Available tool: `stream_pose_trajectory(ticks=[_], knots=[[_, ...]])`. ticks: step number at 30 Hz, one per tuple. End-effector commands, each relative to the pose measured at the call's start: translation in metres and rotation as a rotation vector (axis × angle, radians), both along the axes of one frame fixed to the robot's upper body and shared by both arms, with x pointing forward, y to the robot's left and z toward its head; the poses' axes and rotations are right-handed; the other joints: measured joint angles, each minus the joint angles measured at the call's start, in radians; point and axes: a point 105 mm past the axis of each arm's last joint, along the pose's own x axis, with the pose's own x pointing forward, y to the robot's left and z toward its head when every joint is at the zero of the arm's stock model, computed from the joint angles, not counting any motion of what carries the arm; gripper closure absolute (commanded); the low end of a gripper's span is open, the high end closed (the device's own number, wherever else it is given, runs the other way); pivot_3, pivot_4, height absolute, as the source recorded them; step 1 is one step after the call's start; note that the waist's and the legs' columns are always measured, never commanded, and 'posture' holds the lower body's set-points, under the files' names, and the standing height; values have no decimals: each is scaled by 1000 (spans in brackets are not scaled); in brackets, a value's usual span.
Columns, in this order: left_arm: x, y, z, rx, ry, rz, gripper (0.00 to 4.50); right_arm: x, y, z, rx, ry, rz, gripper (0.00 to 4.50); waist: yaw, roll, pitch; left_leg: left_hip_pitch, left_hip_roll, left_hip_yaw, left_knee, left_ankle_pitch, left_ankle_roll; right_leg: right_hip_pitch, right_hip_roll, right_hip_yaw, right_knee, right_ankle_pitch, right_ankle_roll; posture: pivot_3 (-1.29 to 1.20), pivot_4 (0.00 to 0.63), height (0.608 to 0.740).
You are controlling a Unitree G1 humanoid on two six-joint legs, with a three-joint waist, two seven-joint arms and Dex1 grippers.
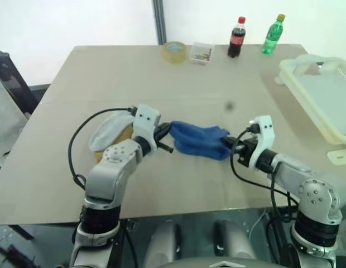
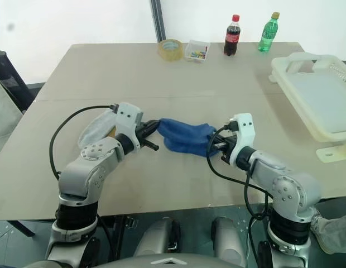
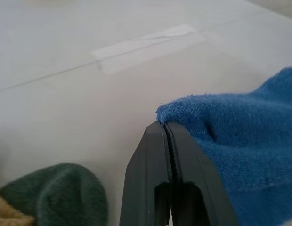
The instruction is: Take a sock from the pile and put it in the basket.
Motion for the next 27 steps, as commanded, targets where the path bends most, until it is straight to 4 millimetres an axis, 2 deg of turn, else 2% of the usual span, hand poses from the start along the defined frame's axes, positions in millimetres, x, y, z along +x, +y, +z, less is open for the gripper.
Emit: stream_pose_trajectory(ticks=[1,5,12,18,27], knots=[[-8,-5,3,43,-34,-18,4459,-8,-4,7,-5,-28,-14,4500,0,0,0,0,0,0,0,0,0,0,0,0,0,0,0,0,150,740],[-8,-6,-5,80,-32,-17,4459,-15,-4,1,-14,-12,-8,4500,0,0,0,0,0,0,0,0,0,0,0,0,0,0,0,0,150,740],[-7,-7,-16,122,-26,-19,4459,-13,-6,-9,-24,16,-25,4500,0,0,0,0,0,0,0,0,0,0,0,0,-1,-1,-1,0,150,740],[-8,-7,-18,131,-33,-13,4459,-9,-5,-13,-38,10,-27,4500,0,0,0,0,0,0,0,0,0,0,0,0,-1,-1,-1,0,150,740],[-5,-5,-13,114,-70,23,4459,-3,-2,-7,-27,-25,-25,4500,1,0,0,0,0,0,0,0,0,0,0,0,-1,-1,-1,0,150,740]])
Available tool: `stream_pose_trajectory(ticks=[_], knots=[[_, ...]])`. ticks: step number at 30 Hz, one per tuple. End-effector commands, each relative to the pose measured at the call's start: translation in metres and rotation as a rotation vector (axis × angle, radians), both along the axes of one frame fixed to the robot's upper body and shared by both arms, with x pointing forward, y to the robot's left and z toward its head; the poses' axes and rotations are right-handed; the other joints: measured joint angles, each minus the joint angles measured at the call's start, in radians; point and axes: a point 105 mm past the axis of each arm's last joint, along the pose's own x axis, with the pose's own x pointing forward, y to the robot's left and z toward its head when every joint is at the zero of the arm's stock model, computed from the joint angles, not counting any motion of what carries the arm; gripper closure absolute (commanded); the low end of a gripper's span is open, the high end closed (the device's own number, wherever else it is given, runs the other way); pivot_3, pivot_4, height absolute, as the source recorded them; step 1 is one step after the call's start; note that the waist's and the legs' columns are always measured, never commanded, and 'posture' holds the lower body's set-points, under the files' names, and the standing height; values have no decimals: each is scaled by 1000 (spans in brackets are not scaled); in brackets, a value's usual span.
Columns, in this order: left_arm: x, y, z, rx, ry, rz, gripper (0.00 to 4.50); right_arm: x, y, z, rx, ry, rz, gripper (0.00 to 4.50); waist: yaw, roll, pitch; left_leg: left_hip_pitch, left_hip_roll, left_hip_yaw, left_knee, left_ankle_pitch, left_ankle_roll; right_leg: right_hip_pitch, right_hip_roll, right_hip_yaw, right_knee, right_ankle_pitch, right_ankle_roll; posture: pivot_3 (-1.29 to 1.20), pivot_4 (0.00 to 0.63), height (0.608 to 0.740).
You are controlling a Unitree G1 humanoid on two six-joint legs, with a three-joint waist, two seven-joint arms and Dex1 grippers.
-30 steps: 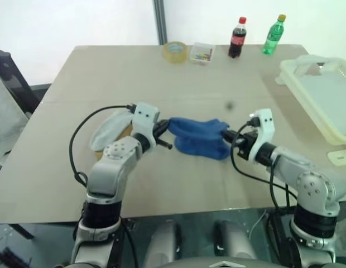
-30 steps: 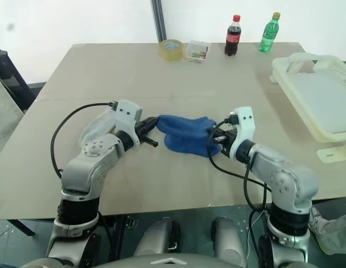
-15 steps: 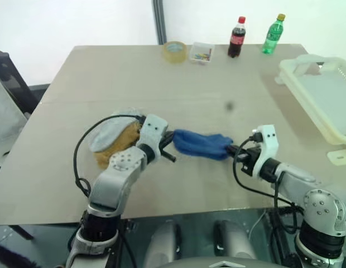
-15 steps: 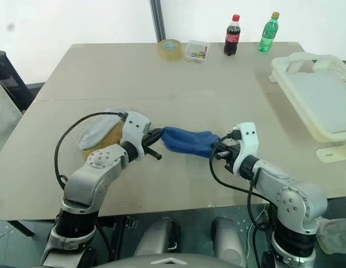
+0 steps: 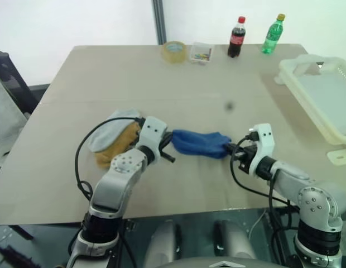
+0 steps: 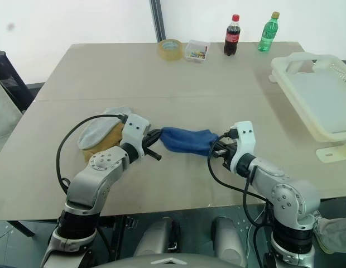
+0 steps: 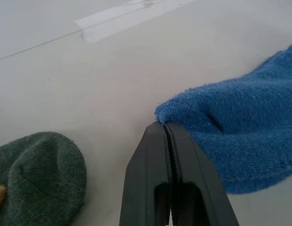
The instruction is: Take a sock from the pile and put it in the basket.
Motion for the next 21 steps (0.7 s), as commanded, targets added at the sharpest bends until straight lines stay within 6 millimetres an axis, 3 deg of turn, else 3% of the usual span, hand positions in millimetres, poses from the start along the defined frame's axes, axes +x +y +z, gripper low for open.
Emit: stream_pose_trajectory(ticks=[1,5,9,12,16,21], knots=[[1,-2,11,-1,-59,2,4459,2,0,10,4,-52,2,4500,0,0,0,0,0,0,0,0,0,0,0,0,0,0,0,0,150,740],[0,-4,8,0,-54,1,4459,6,-2,13,4,-74,-14,4500,0,0,0,0,0,0,0,0,0,0,0,0,0,0,0,0,150,740],[-2,-5,-1,22,-24,-11,4459,3,-2,2,-14,-24,5,4500,0,0,0,0,0,0,0,0,0,0,0,0,0,0,0,0,150,740],[-4,-4,-7,41,-3,-14,4500,-4,-2,-8,-35,20,36,3640,1,0,0,0,0,0,0,0,0,0,0,0,0,0,0,0,150,740],[-7,-3,-13,55,17,-19,4500,-6,-11,-8,-158,-62,41,1739,0,0,0,0,0,0,0,0,0,0,0,0,0,-1,-2,0,150,740],[-9,-5,-20,61,33,-23,4500,12,-16,13,-269,-334,-31,1739,-1,0,0,0,0,0,0,0,0,-1,0,0,0,-2,-2,0,150,740]])
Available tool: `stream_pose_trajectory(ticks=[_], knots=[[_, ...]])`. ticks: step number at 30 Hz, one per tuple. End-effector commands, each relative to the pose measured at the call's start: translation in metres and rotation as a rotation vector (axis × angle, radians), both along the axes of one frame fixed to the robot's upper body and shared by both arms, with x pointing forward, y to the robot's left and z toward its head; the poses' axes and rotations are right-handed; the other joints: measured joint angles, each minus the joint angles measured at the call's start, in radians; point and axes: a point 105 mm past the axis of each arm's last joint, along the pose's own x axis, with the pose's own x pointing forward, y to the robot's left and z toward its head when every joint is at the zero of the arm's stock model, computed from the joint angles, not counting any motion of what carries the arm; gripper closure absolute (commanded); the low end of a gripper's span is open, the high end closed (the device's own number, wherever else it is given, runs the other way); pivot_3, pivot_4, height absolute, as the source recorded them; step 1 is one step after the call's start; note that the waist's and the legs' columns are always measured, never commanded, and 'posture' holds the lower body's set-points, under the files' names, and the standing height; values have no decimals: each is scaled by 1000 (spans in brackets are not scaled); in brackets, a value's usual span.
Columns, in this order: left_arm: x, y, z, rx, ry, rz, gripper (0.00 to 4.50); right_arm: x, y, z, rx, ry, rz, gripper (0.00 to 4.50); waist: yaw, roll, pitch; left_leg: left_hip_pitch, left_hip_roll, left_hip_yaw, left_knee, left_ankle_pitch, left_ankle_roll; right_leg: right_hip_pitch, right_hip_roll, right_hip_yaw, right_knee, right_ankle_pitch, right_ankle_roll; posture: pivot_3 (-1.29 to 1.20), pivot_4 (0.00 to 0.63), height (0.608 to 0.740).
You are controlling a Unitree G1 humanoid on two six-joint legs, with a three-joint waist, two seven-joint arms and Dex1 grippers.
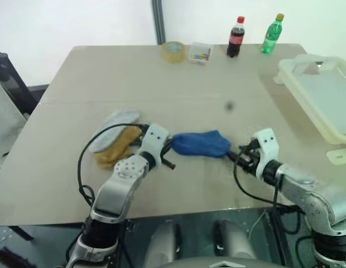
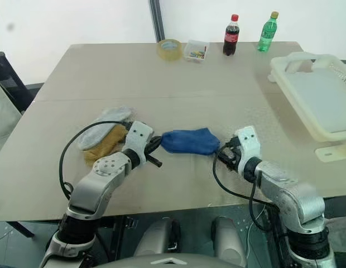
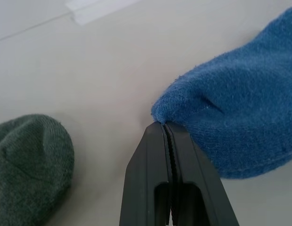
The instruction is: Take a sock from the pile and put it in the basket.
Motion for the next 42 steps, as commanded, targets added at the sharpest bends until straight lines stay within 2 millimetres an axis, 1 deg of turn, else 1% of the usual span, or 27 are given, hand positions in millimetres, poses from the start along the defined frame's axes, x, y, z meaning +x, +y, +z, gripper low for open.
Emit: stream_pose_trajectory(ticks=[1,2,3,5,7,10,12,14,17,19,20,21,23,24,25,28,30,33,37,39,41,42], knots=[[-3,-4,-1,11,-11,-19,4500,11,12,33,-26,-299,11,1739,0,0,0,0,0,0,0,0,0,0,0,0,0,0,0,0,150,740],[-3,-5,-2,13,-7,-20,4500,12,17,37,-19,-346,19,1739,0,0,0,0,0,0,0,0,0,0,1,0,0,0,0,0,150,740],[-4,-5,-5,14,0,-23,4500,14,28,38,-20,-386,37,1739,0,0,0,0,0,0,0,0,0,0,1,0,0,0,0,0,150,740],[-6,-7,-8,15,11,-29,4500,17,43,36,-33,-426,59,1739,-2,0,0,0,1,0,0,0,0,0,1,0,0,0,0,0,150,740],[-8,-8,-10,12,23,-33,4500,20,55,29,-66,-445,69,1739,0,0,0,0,0,0,0,0,0,0,1,0,0,0,0,0,150,740],[-11,-8,-13,10,39,-33,4500,32,72,14,-138,-450,35,1739,0,-1,0,0,0,0,0,0,0,0,0,0,0,0,0,0,150,740],[-15,-8,-14,1,51,-27,4500,39,76,5,-193,-479,-12,1739,-1,-1,-1,1,1,1,0,0,0,0,0,1,0,0,0,0,150,740],[-18,-9,-14,-10,53,-24,4500,41,77,0,-178,-469,-59,1739,0,-1,-1,1,1,0,0,0,-1,0,0,0,0,0,0,0,150,740],[-22,-9,-13,-18,56,-26,3678,40,79,-5,-158,-454,-118,1710,1,-1,-1,0,1,0,0,1,-1,0,0,0,0,0,0,0,150,740],[-23,-9,-13,-19,58,-26,2827,39,80,-8,-154,-452,-135,1710,0,-1,-1,0,1,1,0,0,-1,0,0,0,0,0,0,0,150,740],[-24,-9,-13,-21,60,-26,2311,37,82,-10,-152,-449,-138,1710,0,-1,-1,0,1,1,0,0,-1,0,0,0,0,0,0,0,150,740],[-26,-9,-13,-28,67,-31,1907,35,83,-15,-152,-440,-159,1710,0,-1,-1,0,1,0,0,0,-1,0,0,0,0,0,0,0,150,740],[-31,-10,-13,-38,78,-49,948,29,87,-27,-147,-425,-183,1710,0,-1,-1,1,2,0,0,0,-1,0,0,0,0,0,0,0,150,740],[-32,-10,-13,-45,80,-49,460,28,88,-30,-145,-422,-186,1710,-1,-1,-1,1,2,0,0,0,-1,0,0,0,0,0,0,0,150,740],[-32,-9,-13,-58,82,-39,83,27,88,-30,-139,-426,-190,1710,-1,0,-1,1,2,0,0,0,-1,0,0,0,0,0,0,0,150,740],[-30,-6,-13,-125,105,16,83,27,86,-23,-112,-468,-215,1710,-1,-1,-1,1,2,0,0,0,-1,1,-1,0,0,0,0,0,150,740],[-28,-6,-14,-162,127,37,83,27,85,-13,-83,-516,-222,1710,-1,-1,-1,1,2,0,0,0,-1,1,-2,0,0,0,0,0,150,740],[-29,-7,-16,-179,155,33,83,26,83,6,-39,-595,-228,1710,-2,-1,-1,2,2,0,0,0,-1,1,-1,0,1,0,0,0,150,740],[-31,-4,-18,-153,160,11,83,28,74,15,-35,-648,-249,1710,-2,-1,-2,2,2,0,0,0,-1,1,-1,0,1,0,0,0,150,740],[-30,-1,-19,-152,158,14,83,31,69,12,-50,-635,-257,1710,-2,-1,-2,2,2,0,0,0,-1,1,-1,1,1,0,0,0,150,740],[-28,0,-19,-154,159,17,83,34,68,4,-67,-599,-255,1710,-2,-1,-2,2,2,0,0,0,-1,1,-1,1,1,0,0,0,150,740],[-28,-1,-20,-174,167,17,83,34,71,-9,-74,-541,-224,1710,-2,-1,-2,2,2,0,0,0,-1,1,-1,1,1,0,0,0,150,740]])
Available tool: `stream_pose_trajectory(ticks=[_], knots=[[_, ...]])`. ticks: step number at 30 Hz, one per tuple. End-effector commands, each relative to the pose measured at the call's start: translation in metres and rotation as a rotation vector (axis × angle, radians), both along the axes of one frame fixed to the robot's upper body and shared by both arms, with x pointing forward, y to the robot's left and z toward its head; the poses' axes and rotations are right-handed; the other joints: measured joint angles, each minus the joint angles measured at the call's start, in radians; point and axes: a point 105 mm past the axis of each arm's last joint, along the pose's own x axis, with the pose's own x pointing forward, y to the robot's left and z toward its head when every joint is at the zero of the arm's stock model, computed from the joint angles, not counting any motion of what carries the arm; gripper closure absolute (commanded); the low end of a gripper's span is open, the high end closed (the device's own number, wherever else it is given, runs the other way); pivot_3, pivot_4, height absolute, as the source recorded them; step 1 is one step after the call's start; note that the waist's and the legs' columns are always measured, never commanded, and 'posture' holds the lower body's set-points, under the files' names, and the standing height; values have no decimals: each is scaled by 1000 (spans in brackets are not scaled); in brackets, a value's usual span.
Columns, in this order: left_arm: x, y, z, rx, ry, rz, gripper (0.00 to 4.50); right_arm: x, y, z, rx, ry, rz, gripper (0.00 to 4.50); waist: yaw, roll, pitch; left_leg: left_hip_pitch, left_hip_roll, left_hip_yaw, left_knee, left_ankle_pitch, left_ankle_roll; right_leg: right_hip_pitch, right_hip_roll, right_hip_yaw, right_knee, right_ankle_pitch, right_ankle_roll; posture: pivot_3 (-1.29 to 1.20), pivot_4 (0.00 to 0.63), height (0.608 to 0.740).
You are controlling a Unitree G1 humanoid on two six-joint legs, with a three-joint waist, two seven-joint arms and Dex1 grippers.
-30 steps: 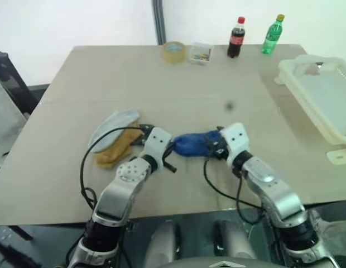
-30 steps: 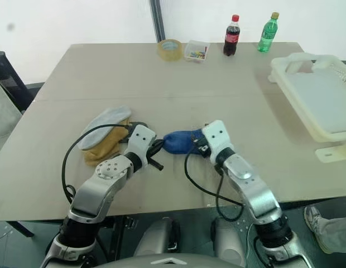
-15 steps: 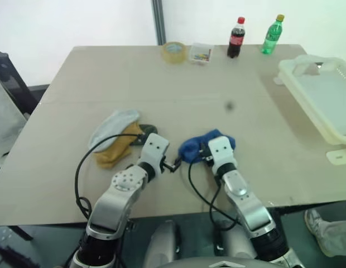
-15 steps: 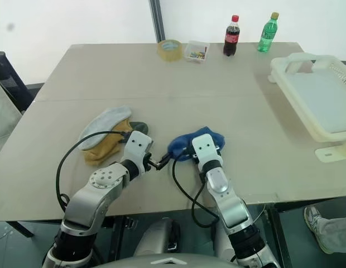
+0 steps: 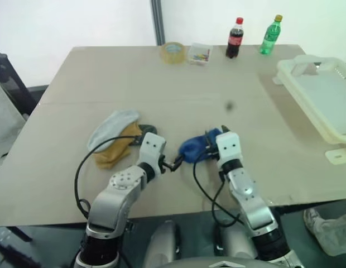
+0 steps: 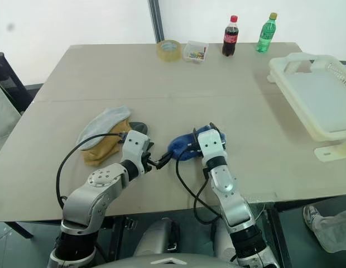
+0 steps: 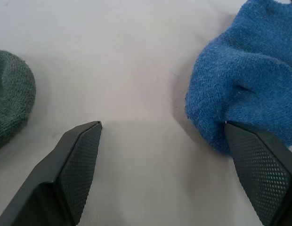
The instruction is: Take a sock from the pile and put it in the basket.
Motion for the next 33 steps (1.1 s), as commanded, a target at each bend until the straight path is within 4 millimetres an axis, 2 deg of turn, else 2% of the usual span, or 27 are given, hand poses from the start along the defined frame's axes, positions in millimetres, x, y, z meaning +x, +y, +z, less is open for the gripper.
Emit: stream_pose_trajectory(ticks=[1,3,7,12,14,21,27,30,33], knots=[[-1,-1,-8,-68,65,4,83,2,5,-15,-4,80,45,1710,0,0,0,0,0,0,0,0,0,0,0,0,0,0,0,0,150,740],[-5,-7,-14,-177,156,7,83,1,7,-28,-3,145,62,1710,1,0,0,0,0,0,0,0,0,0,0,0,0,0,0,0,150,740],[-26,-14,-36,-346,406,0,83,3,8,-36,2,182,66,1710,0,1,-7,1,0,-1,0,0,0,2,0,0,0,0,0,0,150,740],[-36,-27,-36,-564,548,-63,83,4,10,-42,-13,198,74,1710,1,4,-12,10,0,-1,0,-1,1,11,-1,-1,-2,-2,3,0,150,740],[-38,-32,-38,-593,591,-92,83,4,10,-43,-17,202,75,1710,1,4,-13,16,0,-1,-1,-1,1,17,-2,-2,-2,-3,4,0,150,740],[-38,-53,-53,-634,767,-109,83,8,8,-42,-28,189,70,1710,7,7,-22,18,-2,-3,-1,-1,1,19,-4,-2,-2,-3,4,0,150,740],[-22,-69,-37,-789,784,-124,83,8,6,-41,-38,178,57,1710,8,6,-23,17,-2,-4,-1,-1,1,19,-4,-3,-3,-3,4,0,150,740],[-7,-74,-16,-932,716,-141,83,9,2,-41,-46,175,44,1710,6,6,-23,16,-2,-4,-1,-1,1,19,-4,-4,-4,-3,4,0,150,740],[-1,-78,4,-1054,671,-197,83,9,-4,-40,-55,172,31,1710,1,4,-21,15,-2,-4,-1,-1,1,18,-4,-4,-4,-3,4,0,150,740]])
